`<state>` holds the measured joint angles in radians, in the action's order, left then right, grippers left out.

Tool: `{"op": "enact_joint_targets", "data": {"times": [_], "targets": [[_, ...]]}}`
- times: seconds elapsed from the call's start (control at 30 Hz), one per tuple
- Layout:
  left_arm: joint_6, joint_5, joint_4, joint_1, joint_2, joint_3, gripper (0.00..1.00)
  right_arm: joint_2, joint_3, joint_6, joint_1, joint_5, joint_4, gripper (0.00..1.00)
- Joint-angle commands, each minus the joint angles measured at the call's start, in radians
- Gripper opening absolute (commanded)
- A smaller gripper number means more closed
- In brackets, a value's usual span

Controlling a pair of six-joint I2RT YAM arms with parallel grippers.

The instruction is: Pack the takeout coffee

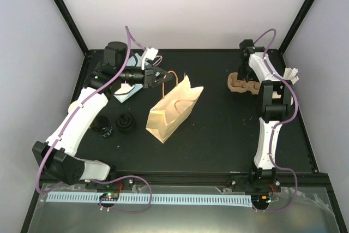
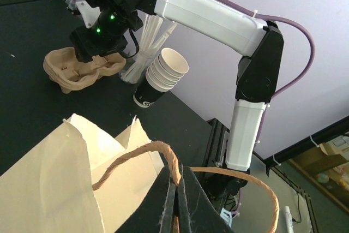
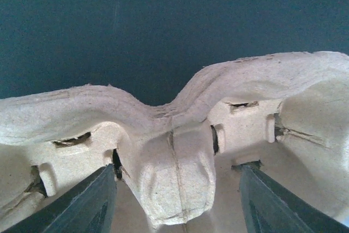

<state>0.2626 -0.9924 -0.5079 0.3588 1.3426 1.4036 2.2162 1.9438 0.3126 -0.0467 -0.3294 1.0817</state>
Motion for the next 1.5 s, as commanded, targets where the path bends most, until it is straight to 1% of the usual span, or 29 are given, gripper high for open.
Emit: {"op": "enact_joint_targets", "data": {"times": [0.0,0.1,0.2,0.3,0.33,0.37,0.43,0.53,0.6,0.77,0.93,1.03,1.2,1.47], "targets": [[-0.023,-0.015,-0.003,-0.005,-0.026,0.018,0.02,0.021,-0.009,0.000,0.004,0.021,-0.020,0.63],[-0.027,-0.012,-0.004,-0.006,-0.028,0.017,0.02,0.019,-0.012,0.000,0.005,0.027,-0.024,0.58],[-0.029,-0.013,-0.008,-0.004,-0.028,0.017,0.02,0.013,-0.012,0.000,0.005,0.031,-0.023,0.57],[-0.030,-0.011,-0.008,-0.005,-0.030,0.016,0.02,0.015,-0.011,-0.001,0.005,0.014,-0.018,0.58],[-0.030,-0.011,-0.009,-0.004,-0.029,0.016,0.02,0.018,-0.010,0.000,0.006,0.002,-0.017,0.62],[-0.030,-0.012,-0.009,-0.004,-0.031,0.016,0.02,0.023,-0.011,0.000,0.006,-0.005,-0.014,0.63],[-0.032,-0.011,-0.009,-0.006,-0.032,0.016,0.02,0.032,-0.012,0.004,0.006,-0.012,-0.011,0.63],[-0.032,-0.009,-0.009,-0.006,-0.033,0.016,0.02,0.044,-0.004,0.012,0.007,-0.002,-0.005,0.59],[-0.031,-0.009,-0.011,-0.005,-0.031,0.015,0.01,0.044,-0.001,0.014,0.008,0.004,-0.004,0.54],[-0.032,-0.008,-0.011,-0.004,-0.033,0.016,0.02,0.038,-0.001,0.013,0.008,0.004,-0.005,0.50],[-0.031,-0.008,-0.011,-0.005,-0.032,0.016,0.02,0.004,-0.007,0.014,0.005,-0.012,0.004,0.41],[-0.029,-0.008,-0.008,-0.005,-0.030,0.018,0.02,-0.028,-0.014,0.008,0.004,-0.001,-0.001,0.34],[-0.028,-0.008,-0.009,-0.006,-0.026,0.020,0.02,-0.057,-0.004,0.004,-0.015,-0.034,0.016,0.34],[-0.030,-0.005,-0.012,-0.004,-0.026,0.020,0.02,-0.086,0.026,0.004,-0.038,-0.042,0.046,0.34]]}}
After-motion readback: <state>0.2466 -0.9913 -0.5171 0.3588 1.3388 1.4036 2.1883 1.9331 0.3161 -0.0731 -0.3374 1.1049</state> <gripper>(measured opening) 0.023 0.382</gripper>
